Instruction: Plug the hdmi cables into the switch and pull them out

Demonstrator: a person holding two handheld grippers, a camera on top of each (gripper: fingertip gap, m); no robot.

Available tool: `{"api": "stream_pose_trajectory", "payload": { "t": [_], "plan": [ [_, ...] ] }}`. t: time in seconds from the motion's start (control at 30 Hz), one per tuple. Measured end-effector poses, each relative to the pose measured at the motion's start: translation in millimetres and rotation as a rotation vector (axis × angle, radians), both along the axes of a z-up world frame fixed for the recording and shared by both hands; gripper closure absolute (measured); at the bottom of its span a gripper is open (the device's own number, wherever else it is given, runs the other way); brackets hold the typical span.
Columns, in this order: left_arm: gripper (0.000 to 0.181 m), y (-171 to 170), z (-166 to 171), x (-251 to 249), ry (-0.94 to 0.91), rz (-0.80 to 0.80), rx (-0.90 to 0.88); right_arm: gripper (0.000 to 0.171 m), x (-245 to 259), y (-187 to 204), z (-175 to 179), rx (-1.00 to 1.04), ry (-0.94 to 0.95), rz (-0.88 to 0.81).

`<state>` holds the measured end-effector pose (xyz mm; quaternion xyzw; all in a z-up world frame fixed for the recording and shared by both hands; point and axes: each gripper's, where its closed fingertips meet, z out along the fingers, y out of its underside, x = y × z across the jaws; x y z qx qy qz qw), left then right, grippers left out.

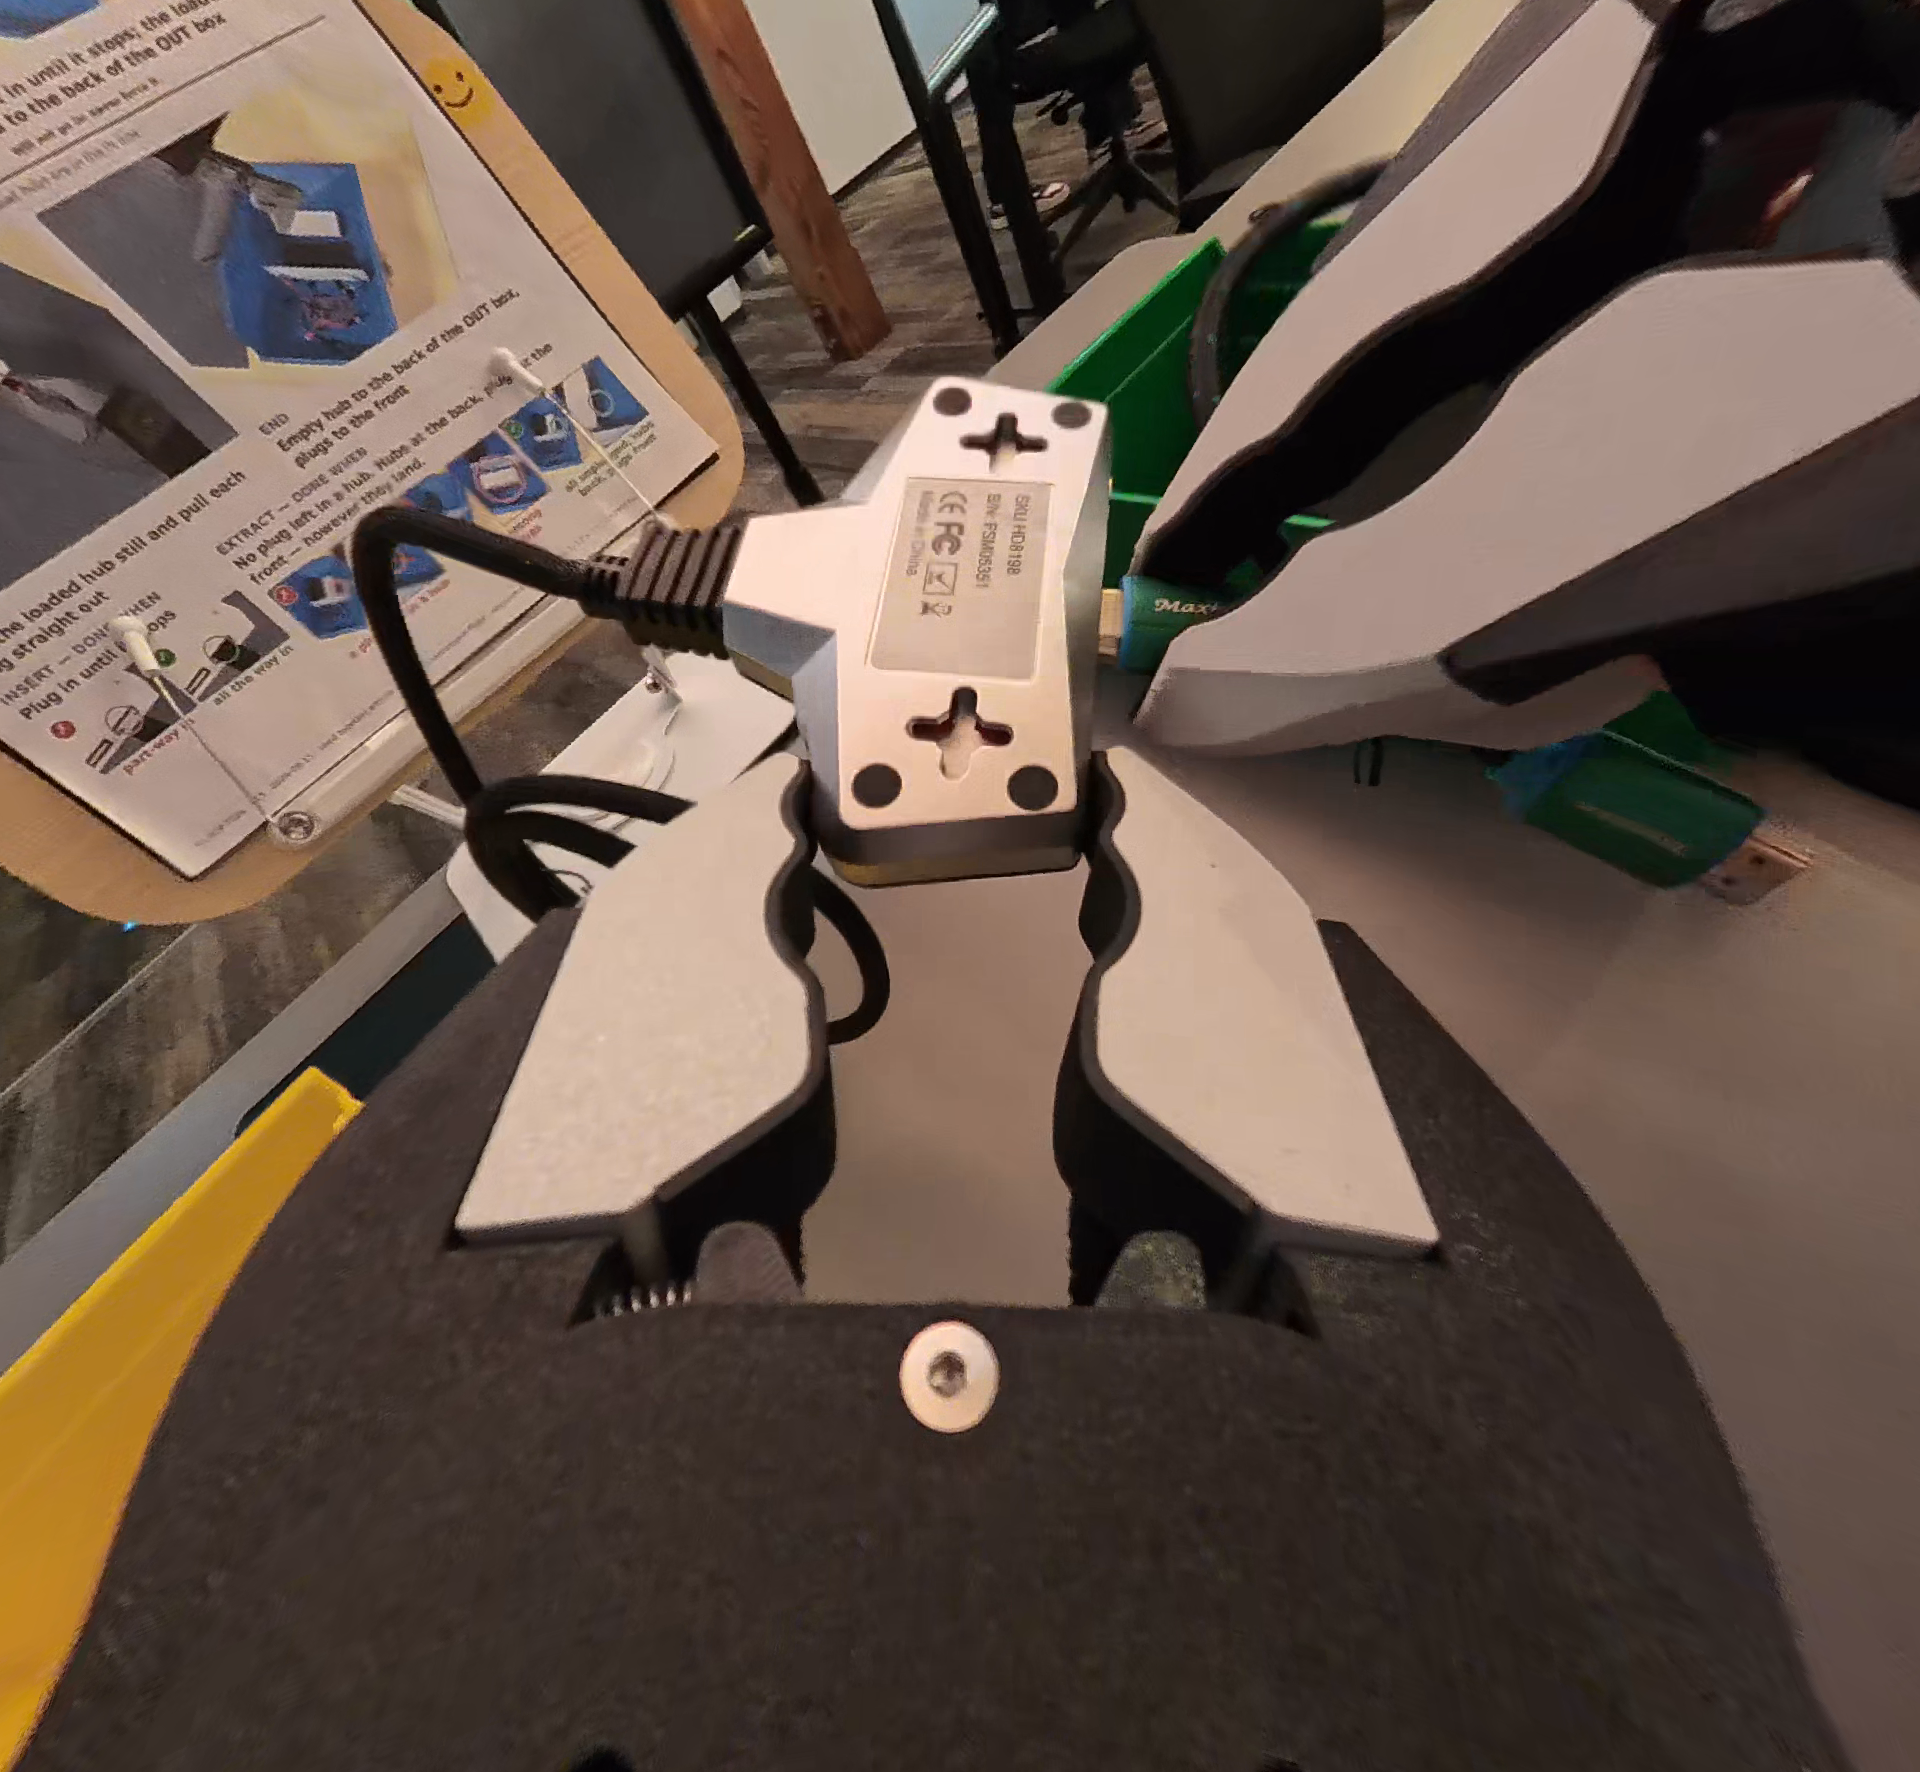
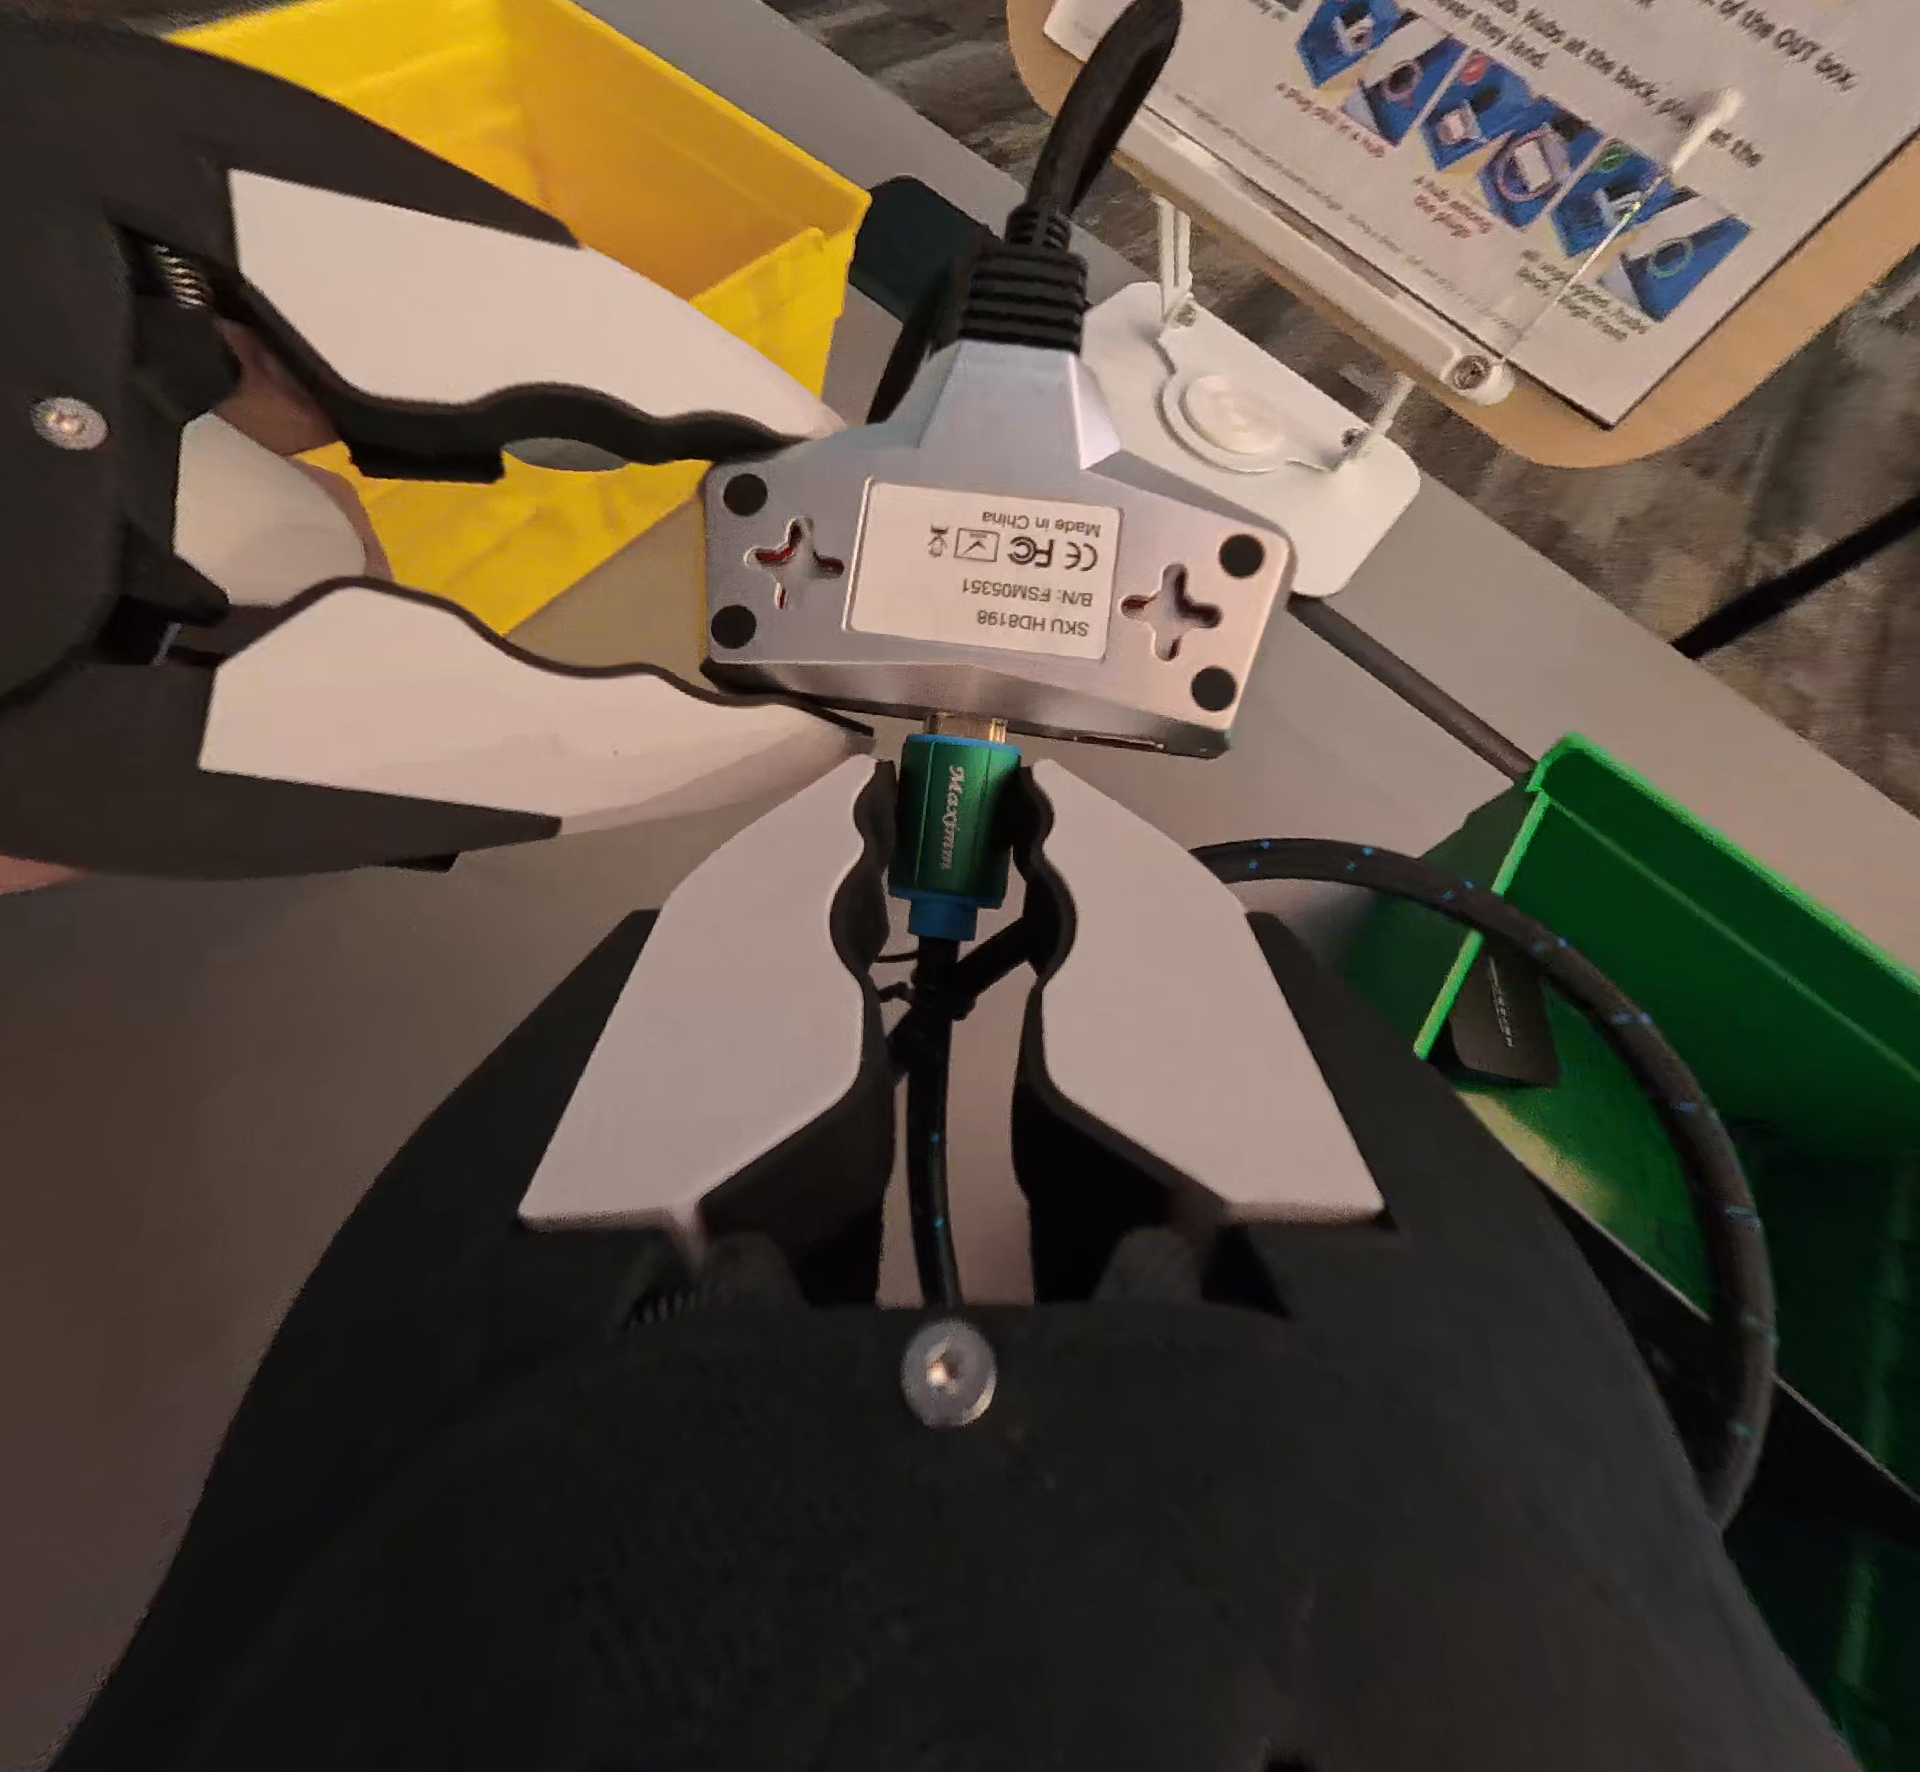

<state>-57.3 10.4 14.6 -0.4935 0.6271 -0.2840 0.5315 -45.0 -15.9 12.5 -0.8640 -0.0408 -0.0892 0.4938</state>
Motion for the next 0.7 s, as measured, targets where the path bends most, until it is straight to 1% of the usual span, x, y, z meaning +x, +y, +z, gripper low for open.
{"api": "stream_pose_trajectory", "payload": {
  "t": [0.1,0.23,0.3,0.4,0.57,0.7],
  "plan": [
    [0.132,1.6,-2.5,1.6,0.008,0.031,0.025,0.15,-2.4,1.1,-6.7,-0.025,0.021,0.003],
    [0.131,3.3,-13.8,5.2,0.048,0.05,0.034,0.15,0.0,1.5,-17.8,-0.081,-0.013,0.023],
    [0.131,6.0,-19.2,8.4,0.037,0.078,0.036,0.15,4.3,3.8,-23.8,-0.096,-0.023,0.009],
    [0.132,7.2,-28.3,11.2,0.0,0.109,-0.01,0.15,8.5,4.3,-31.7,-0.103,-0.046,-0.024],
    [0.132,7.0,-44.1,14.2,-0.039,0.133,-0.11,0.15,12.3,2.7,-41.4,-0.088,-0.136,-0.106],
    [0.131,5.7,-55.3,18.6,-0.037,0.143,-0.122,0.149,17.1,1.1,-52.5,-0.081,-0.105,-0.148]
  ]
}}
